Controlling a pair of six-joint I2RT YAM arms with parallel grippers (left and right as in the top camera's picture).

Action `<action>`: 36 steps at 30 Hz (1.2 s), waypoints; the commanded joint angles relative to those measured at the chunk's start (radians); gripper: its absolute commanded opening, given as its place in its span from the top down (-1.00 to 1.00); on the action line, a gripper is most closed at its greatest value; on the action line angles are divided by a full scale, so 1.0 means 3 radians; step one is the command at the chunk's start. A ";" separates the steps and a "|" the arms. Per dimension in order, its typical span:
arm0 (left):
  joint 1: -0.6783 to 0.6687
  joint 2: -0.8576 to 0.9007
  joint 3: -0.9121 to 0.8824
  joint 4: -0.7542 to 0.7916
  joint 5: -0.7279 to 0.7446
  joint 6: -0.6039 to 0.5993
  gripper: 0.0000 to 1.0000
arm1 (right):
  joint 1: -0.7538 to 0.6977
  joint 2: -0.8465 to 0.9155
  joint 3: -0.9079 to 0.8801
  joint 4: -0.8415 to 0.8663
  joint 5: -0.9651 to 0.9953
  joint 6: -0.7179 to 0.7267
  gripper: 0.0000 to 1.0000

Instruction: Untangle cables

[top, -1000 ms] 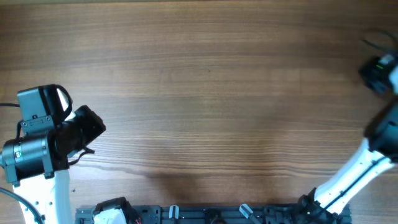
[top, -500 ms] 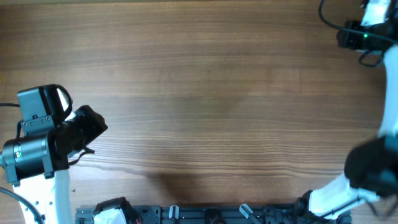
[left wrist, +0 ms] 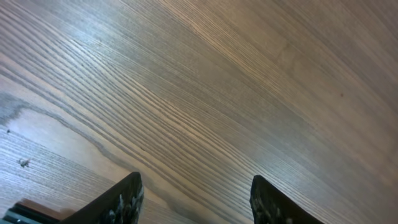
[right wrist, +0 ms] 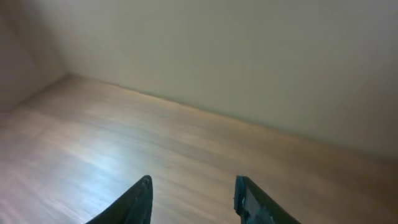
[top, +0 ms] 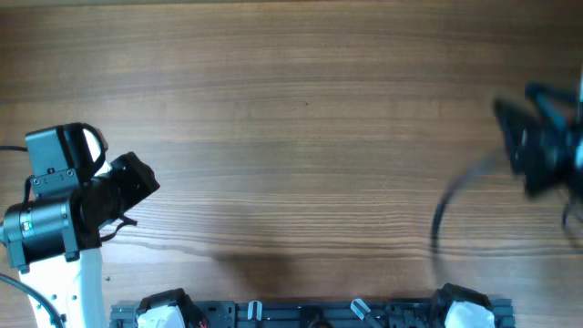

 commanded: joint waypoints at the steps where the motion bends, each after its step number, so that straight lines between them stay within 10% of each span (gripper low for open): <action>1: 0.0013 -0.0005 0.0050 0.0064 -0.0046 0.0108 -0.15 | -0.0001 -0.0554 0.0037 -0.0097 -0.0392 -0.0538 0.12; 2: 0.0013 -0.0005 0.0050 0.0072 -0.0045 0.0108 -0.15 | -0.0001 -0.0749 0.0037 -0.0085 -0.0390 -0.0584 0.02; 3: 0.0013 -0.0005 0.0050 0.0074 -0.0045 0.0108 -0.15 | -0.0001 -0.0933 0.0037 -0.0032 -0.0315 -0.0502 -0.99; 12: 0.0013 -0.0005 0.0050 0.0070 -0.0043 0.0197 -0.16 | 0.0020 -0.1746 0.0037 0.0056 -0.0172 0.0319 -0.99; 22: 0.0013 -0.0005 0.0050 0.0072 -0.0045 0.0247 -0.17 | 0.0450 -0.2143 -0.0071 -0.1336 0.0402 -0.0116 -0.99; 24: 0.0013 -0.0005 0.0050 0.0070 -0.0045 0.0262 -0.17 | 0.0472 -0.2143 -0.0289 -0.1335 0.0413 0.0148 -0.99; 31: 0.0013 -0.0005 0.0050 0.0074 -0.0045 0.0270 -0.25 | 0.0423 -0.2389 -0.0832 -0.1253 -0.0445 -0.1431 -0.99; 36: 0.0013 -0.0005 0.0050 0.0075 -0.0045 0.0271 -0.39 | 0.0141 -0.2790 -0.1523 -0.0207 -0.0495 -0.0715 -0.99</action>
